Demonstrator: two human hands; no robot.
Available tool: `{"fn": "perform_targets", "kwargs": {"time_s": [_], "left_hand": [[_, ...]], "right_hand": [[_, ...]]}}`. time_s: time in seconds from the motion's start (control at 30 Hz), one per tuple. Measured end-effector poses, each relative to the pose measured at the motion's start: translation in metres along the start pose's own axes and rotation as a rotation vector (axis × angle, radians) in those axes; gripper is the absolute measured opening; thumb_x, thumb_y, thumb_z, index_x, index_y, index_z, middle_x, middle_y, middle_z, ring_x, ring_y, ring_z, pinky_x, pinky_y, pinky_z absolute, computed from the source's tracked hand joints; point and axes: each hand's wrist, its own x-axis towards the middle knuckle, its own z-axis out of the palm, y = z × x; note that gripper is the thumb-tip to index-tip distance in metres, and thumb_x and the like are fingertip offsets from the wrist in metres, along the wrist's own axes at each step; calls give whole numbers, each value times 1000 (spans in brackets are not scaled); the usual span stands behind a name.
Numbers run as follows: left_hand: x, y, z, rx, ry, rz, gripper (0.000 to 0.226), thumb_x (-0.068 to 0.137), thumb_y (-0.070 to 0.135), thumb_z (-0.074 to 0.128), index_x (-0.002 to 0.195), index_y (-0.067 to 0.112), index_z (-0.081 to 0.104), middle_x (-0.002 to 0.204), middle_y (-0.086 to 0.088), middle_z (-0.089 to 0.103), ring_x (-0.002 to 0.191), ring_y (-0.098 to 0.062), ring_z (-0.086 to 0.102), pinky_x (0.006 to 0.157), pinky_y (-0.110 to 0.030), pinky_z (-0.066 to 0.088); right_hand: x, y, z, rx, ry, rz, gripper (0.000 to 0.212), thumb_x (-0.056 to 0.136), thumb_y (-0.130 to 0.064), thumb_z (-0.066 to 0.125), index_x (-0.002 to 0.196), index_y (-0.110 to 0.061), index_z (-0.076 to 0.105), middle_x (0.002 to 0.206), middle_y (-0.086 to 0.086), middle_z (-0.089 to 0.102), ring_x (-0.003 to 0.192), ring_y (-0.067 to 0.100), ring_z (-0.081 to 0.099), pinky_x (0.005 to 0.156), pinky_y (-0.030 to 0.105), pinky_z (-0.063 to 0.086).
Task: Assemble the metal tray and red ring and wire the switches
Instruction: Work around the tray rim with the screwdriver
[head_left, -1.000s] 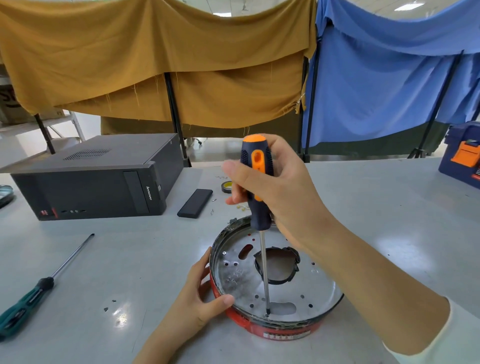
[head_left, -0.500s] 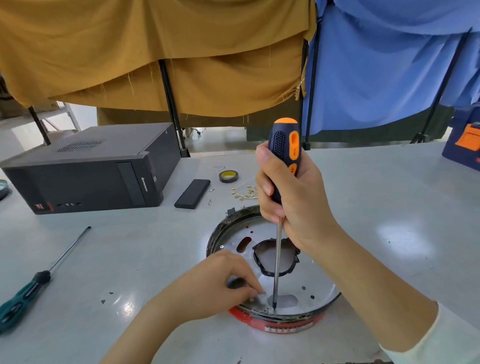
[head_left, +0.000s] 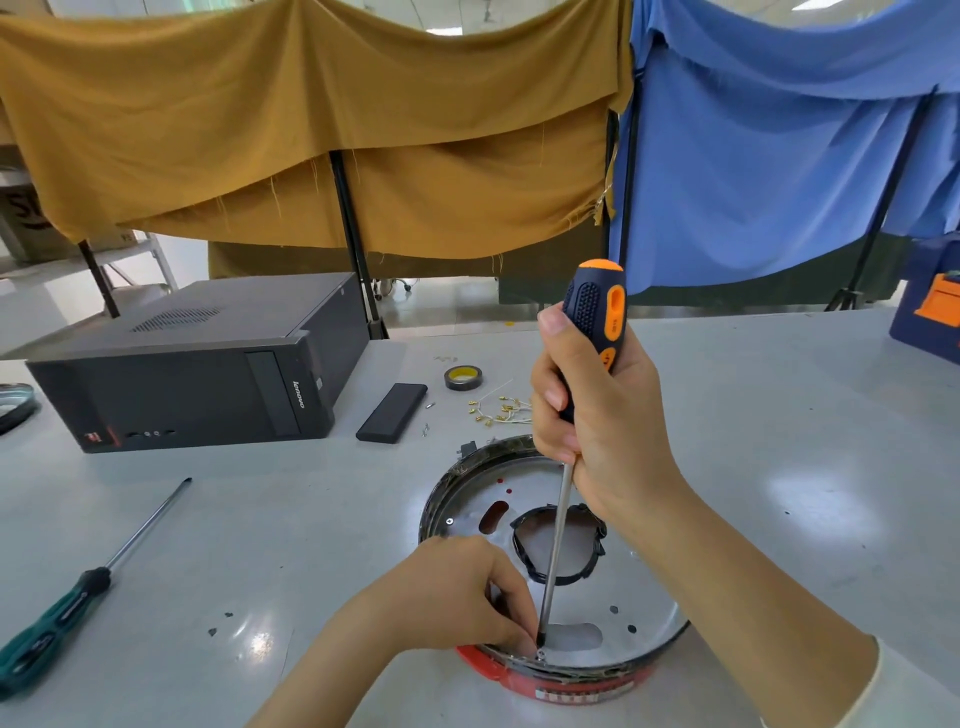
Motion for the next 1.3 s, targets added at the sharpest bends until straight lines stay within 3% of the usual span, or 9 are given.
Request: {"fn": "perform_targets", "kwargs": {"time_s": [0.37, 0.67, 0.87, 1.0, 1.1, 1.17, 1.23, 1.3], "left_hand": [[1, 0, 0, -36, -19, -18, 19, 74, 35, 77, 68, 51, 70, 88, 5, 72, 70, -1, 56, 71, -24, 52], [3, -3, 1, 5, 4, 5, 20, 74, 34, 77, 62, 48, 68, 85, 8, 71, 65, 2, 54, 59, -7, 39], [3, -3, 2, 13, 10, 39, 10, 76, 32, 75, 83, 38, 72, 82, 11, 69, 67, 2, 55, 61, -7, 40], [2, -4, 0, 64, -25, 69, 13, 82, 30, 69, 93, 31, 75, 75, 16, 64, 67, 2, 52, 62, -6, 35], [2, -5, 0, 100, -24, 92, 15, 85, 30, 66, 97, 30, 75, 85, 10, 68, 71, 0, 52, 66, -6, 34], [2, -6, 1, 131, -8, 100, 16, 86, 30, 64, 98, 31, 75, 78, 14, 64, 70, 0, 51, 65, -5, 33], [2, -8, 3, 103, 39, 89, 16, 87, 27, 62, 96, 30, 74, 77, 17, 61, 72, 2, 52, 65, -5, 35], [1, -15, 6, 82, 162, 119, 23, 88, 17, 57, 96, 29, 74, 91, 20, 63, 88, 5, 53, 79, -9, 40]], "right_hand": [[-4, 3, 1, -36, -39, 0, 24, 83, -39, 64, 71, -26, 46, 53, -1, 38, 33, 11, 26, 37, 17, 21], [-4, 7, 4, -27, -43, 8, 26, 82, -39, 64, 75, -22, 46, 53, -2, 38, 33, 10, 26, 35, 16, 24], [-5, 9, 7, -39, -69, 14, 23, 81, -39, 64, 78, -22, 49, 54, -1, 38, 33, 10, 26, 35, 15, 26], [-6, 8, 10, -37, -167, 13, 26, 84, -37, 62, 88, -14, 50, 53, -2, 40, 31, 9, 27, 35, 16, 26], [-6, 6, 12, -20, -290, 9, 22, 87, -33, 58, 100, -18, 50, 57, 0, 40, 33, 10, 29, 36, 18, 29], [-4, 4, 14, -10, -353, 31, 24, 88, -36, 55, 103, -19, 45, 61, 5, 40, 34, 13, 31, 37, 21, 32], [-3, 1, 14, 4, -390, 81, 30, 89, -38, 50, 107, -16, 42, 63, 7, 44, 35, 15, 36, 39, 23, 37], [-1, -1, 13, -4, -408, 121, 26, 93, -34, 48, 109, -13, 43, 67, 8, 52, 40, 19, 46, 45, 28, 45]]}}
